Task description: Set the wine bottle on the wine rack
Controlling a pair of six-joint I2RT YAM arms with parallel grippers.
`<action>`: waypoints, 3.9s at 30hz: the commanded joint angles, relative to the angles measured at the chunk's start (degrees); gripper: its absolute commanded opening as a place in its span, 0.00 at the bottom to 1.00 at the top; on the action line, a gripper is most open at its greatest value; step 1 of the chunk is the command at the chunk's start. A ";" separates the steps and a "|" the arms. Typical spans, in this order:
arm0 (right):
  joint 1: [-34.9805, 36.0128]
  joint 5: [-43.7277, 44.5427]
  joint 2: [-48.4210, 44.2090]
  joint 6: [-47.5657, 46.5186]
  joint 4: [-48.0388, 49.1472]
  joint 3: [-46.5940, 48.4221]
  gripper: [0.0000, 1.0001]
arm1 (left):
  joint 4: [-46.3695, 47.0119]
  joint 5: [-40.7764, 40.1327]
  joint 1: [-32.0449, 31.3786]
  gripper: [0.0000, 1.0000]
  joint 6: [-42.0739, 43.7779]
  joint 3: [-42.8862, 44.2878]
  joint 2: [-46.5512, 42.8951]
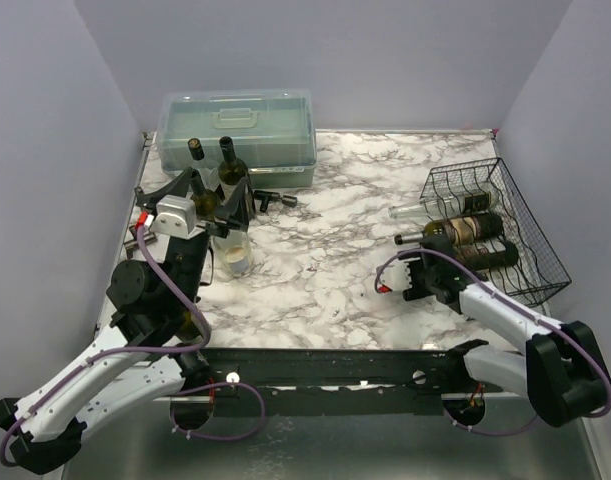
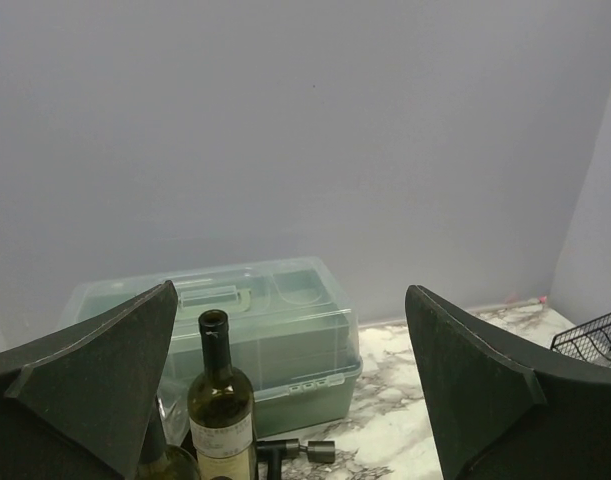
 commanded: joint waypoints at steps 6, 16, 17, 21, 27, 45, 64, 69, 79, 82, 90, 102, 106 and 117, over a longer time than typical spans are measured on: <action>4.88 -8.18 -10.87 1.17 -7.41 -2.81 0.90 | 0.44 -0.30 -0.08 0.98 1.28 -0.48 0.76; 14.98 -13.25 -20.94 9.20 -9.30 -1.06 0.93 | -1.45 0.92 4.13 0.98 -0.90 0.96 5.30; 15.62 -15.17 -21.91 11.75 -8.14 -0.14 0.93 | -2.17 0.85 5.14 0.98 -1.72 1.50 6.30; 16.28 -23.80 -25.14 24.05 0.41 3.04 1.00 | -7.23 0.74 7.80 0.98 -5.03 5.44 9.92; 16.60 -34.49 -22.14 47.05 12.55 10.07 0.99 | -13.90 1.58 8.43 0.98 -6.81 13.25 13.58; 40.38 -27.89 14.68 94.40 38.41 33.94 1.00 | -21.67 7.87 8.36 0.97 -15.24 24.81 15.14; 54.95 -9.48 42.00 99.70 71.16 42.07 1.00 | -17.93 14.65 19.44 0.97 -18.85 16.49 8.98; 56.70 -8.58 46.62 98.79 72.33 45.88 1.00 | -17.29 13.52 19.44 0.97 -17.35 15.33 7.51; 59.02 -4.47 52.61 95.44 63.10 55.21 1.00 | -15.23 11.56 19.44 0.97 -16.38 12.97 5.23; 59.35 -0.78 54.43 93.75 60.10 58.01 0.99 | -15.00 11.50 19.44 0.97 -16.38 12.68 4.80; 59.59 1.60 60.20 91.66 51.89 66.45 0.86 | -14.36 10.95 19.42 0.97 -16.41 11.97 3.82; 59.84 0.14 60.30 90.67 53.79 65.95 0.59 | -14.02 10.80 19.44 0.97 -14.75 11.55 3.72; 59.85 1.24 57.70 89.79 58.19 61.66 0.41 | -13.96 10.77 19.44 0.97 -14.66 11.43 3.80; 59.83 12.15 50.46 83.00 70.47 47.77 0.01 | -13.48 10.81 19.44 0.97 -14.63 10.94 4.61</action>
